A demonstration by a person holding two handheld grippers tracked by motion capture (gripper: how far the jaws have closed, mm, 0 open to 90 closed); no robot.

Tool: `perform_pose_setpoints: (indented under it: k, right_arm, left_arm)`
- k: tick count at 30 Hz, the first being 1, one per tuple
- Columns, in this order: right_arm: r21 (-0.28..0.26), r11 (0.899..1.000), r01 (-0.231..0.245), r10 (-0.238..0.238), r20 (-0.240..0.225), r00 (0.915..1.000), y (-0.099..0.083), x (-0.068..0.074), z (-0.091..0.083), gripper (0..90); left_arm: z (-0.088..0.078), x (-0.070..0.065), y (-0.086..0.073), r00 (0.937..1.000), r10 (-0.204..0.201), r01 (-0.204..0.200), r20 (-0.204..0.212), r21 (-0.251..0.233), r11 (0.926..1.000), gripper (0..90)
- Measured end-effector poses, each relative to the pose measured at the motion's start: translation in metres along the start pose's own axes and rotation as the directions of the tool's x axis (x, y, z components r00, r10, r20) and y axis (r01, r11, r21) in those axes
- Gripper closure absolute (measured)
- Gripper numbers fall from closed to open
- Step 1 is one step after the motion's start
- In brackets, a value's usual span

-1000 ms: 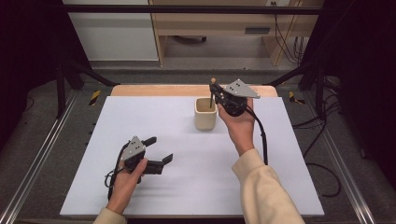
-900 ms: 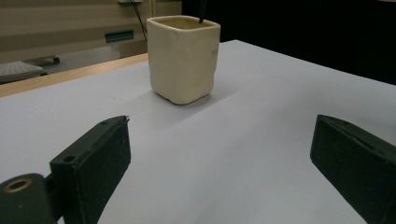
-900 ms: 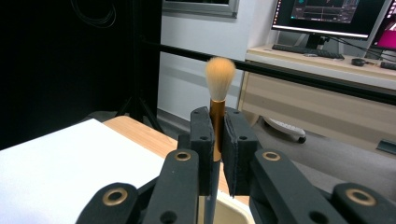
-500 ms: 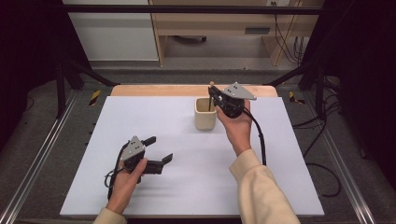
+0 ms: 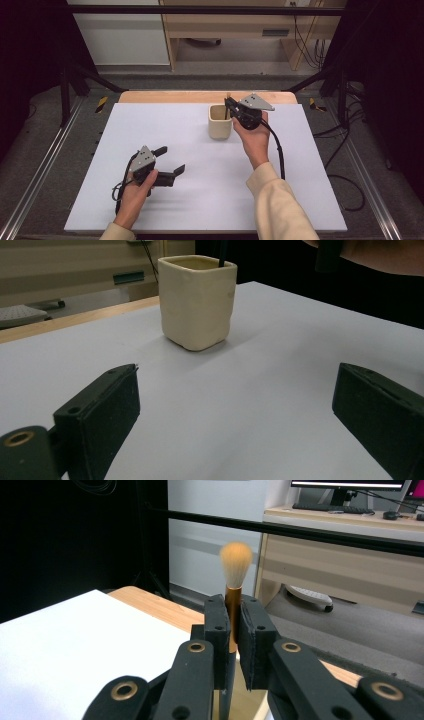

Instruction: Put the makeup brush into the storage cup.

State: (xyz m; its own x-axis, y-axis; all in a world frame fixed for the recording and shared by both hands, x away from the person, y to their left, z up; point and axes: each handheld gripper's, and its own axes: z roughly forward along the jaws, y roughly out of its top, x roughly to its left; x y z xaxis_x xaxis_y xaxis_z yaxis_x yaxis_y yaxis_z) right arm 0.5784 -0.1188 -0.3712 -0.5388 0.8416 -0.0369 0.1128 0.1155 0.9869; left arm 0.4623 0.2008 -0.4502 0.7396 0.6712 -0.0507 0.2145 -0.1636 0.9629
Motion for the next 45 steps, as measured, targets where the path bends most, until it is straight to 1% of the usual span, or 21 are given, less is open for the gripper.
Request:
perform_pose_setpoints:
  k: [3,8,12,15,22,26,31,33,37,39,43,45]
  right_arm:
    - [0.004,1.000,-0.014,0.014,-0.011,0.9998,-0.002,0.001,0.001,83.7]
    - [0.009,1.000,-0.004,0.005,-0.015,0.9999,-0.006,0.002,0.002,83.6]
    - [0.011,1.000,-0.017,0.018,-0.017,0.9997,-0.006,0.002,0.002,83.6]
    - [0.018,1.000,-0.009,0.009,-0.017,0.9998,-0.007,0.002,0.003,83.6]
    - [0.031,1.000,-0.004,0.005,-0.021,0.9998,-0.009,0.004,0.004,83.5]
    - [0.038,0.999,-0.008,0.009,-0.021,0.9997,-0.011,0.005,0.005,83.5]
    - [0.042,0.999,-0.008,0.009,-0.020,0.9998,-0.011,0.005,0.006,83.4]
    - [0.045,0.999,0.002,-0.001,-0.020,0.9998,-0.012,0.004,0.005,83.4]
    - [0.047,0.999,-0.006,0.007,-0.021,0.9998,-0.013,0.004,0.005,83.4]
    - [0.050,0.999,0.000,0.001,-0.021,0.9998,-0.014,0.003,0.005,83.4]
    - [0.056,0.998,-0.008,0.009,-0.020,0.9998,-0.017,0.003,0.005,82.9]
    - [0.061,0.998,-0.019,0.020,-0.019,0.9996,-0.017,0.003,0.005,80.2]
  left_arm:
    - [0.000,0.000,0.000,1.0000,-0.001,0.001,0.000,0.001,1.0000,4.5]
    - [0.000,0.000,0.000,1.0000,0.000,0.000,-0.001,-0.002,1.0000,4.5]
    - [-0.001,0.000,0.001,1.0000,-0.001,0.001,-0.001,-0.007,1.0000,4.5]
    - [-0.001,0.000,0.001,1.0000,-0.002,0.002,-0.001,-0.008,1.0000,4.5]
    - [-0.001,0.000,0.001,1.0000,-0.002,0.002,0.000,-0.009,1.0000,4.5]
    - [-0.001,0.001,0.001,1.0000,-0.001,0.001,0.000,-0.010,1.0000,4.5]
    - [-0.001,0.001,0.001,1.0000,0.000,0.000,0.000,-0.010,0.9999,4.5]
    - [-0.001,0.001,0.001,1.0000,0.000,0.000,-0.001,-0.011,0.9999,4.5]
    - [-0.001,0.001,0.001,1.0000,0.000,0.000,0.000,-0.011,0.9999,4.5]
    - [-0.001,0.001,0.001,1.0000,0.000,0.000,-0.001,-0.011,0.9999,4.5]
    - [-0.002,0.001,0.001,1.0000,0.001,-0.001,-0.002,-0.013,0.9999,4.5]
    - [-0.002,0.001,0.001,1.0000,0.001,-0.001,-0.002,-0.012,0.9999,4.5]
